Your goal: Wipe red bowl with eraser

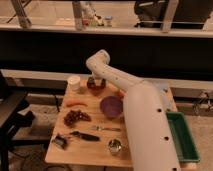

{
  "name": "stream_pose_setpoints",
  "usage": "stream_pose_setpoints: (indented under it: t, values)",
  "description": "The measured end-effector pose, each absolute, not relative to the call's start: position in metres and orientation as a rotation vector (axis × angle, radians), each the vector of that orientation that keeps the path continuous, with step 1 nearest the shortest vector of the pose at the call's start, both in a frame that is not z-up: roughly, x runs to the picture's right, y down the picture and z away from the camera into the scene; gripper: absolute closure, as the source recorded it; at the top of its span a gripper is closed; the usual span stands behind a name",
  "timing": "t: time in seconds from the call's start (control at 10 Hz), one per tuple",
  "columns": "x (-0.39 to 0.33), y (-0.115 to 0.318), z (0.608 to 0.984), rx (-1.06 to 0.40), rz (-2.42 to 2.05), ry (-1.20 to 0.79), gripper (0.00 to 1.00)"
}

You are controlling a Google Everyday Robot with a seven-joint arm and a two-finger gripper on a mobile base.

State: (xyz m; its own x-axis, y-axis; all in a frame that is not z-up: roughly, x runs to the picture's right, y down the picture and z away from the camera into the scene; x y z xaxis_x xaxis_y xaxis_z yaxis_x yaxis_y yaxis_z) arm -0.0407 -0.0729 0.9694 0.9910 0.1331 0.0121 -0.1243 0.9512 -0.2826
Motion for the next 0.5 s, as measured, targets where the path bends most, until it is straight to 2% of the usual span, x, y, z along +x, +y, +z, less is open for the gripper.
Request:
stream_pose_setpoints:
  t: [0.5]
  values:
    - [-0.043, -0.048, 0.948, -0.291, 0.114, -0.066, 1.00]
